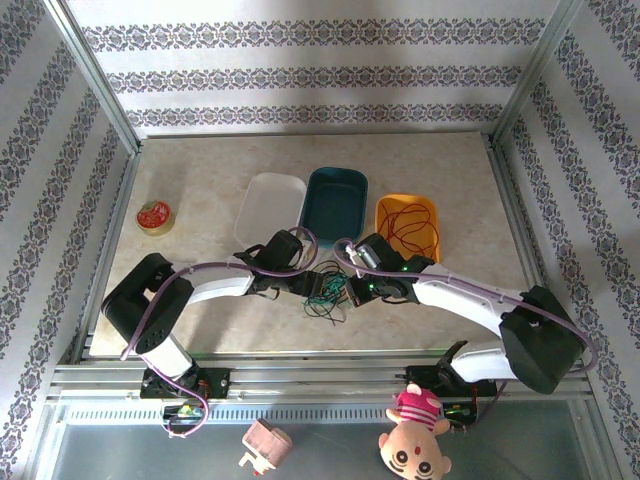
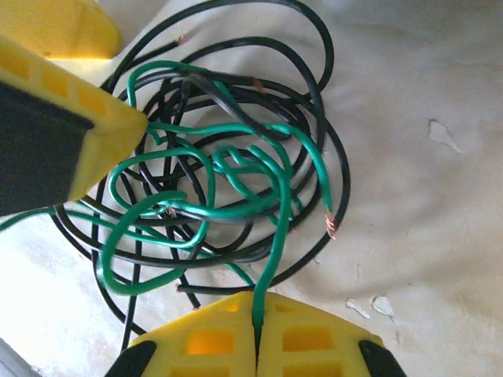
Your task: Untangle the cables
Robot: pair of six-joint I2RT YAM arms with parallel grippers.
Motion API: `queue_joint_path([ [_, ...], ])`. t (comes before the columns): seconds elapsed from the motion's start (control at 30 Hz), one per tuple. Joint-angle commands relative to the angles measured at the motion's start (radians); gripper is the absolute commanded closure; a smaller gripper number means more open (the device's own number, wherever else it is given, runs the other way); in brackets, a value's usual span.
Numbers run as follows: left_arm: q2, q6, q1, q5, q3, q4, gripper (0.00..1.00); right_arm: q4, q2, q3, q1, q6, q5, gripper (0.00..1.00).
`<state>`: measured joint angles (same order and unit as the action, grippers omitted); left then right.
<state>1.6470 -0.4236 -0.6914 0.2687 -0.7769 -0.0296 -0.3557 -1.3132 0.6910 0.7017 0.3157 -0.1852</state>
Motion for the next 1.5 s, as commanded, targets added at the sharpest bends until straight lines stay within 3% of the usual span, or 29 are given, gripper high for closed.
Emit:
queue_joint_path([
  [0.0,0.081,0.001,-0.019,0.019,-0.01,0.05,0.55,-0.031,0.068,0.037,-0.013,-0.001,-0.001,0.98],
  [0.27,0.114,-0.003,-0.023,-0.018,0.014,0.04,1.0,-0.012,0.228,0.043,-0.078,0.04,0.058,1.0],
  [0.7,0.121,0.013,-0.029,-0.049,0.018,-0.021,1.0,-0.003,0.527,0.05,-0.193,0.074,0.438,1.0],
  [0.87,0.119,0.019,-0.03,-0.059,0.024,-0.042,1.0,-0.02,0.62,0.041,-0.207,0.068,0.658,1.0],
  [1.0,0.116,0.029,-0.031,-0.071,0.024,-0.061,1.0,-0.009,0.678,0.034,-0.235,0.064,0.731,1.0],
  [1.23,0.12,0.038,-0.032,-0.13,0.021,-0.105,1.0,-0.017,0.719,0.081,-0.324,0.035,0.678,1.0],
  [1.33,0.122,0.05,-0.031,-0.146,0.016,-0.124,1.0,-0.031,0.694,0.104,-0.364,0.009,0.564,1.0],
  [1.47,0.101,0.074,-0.041,-0.125,0.014,-0.118,1.0,-0.104,0.573,0.17,-0.372,-0.047,0.282,1.0],
])
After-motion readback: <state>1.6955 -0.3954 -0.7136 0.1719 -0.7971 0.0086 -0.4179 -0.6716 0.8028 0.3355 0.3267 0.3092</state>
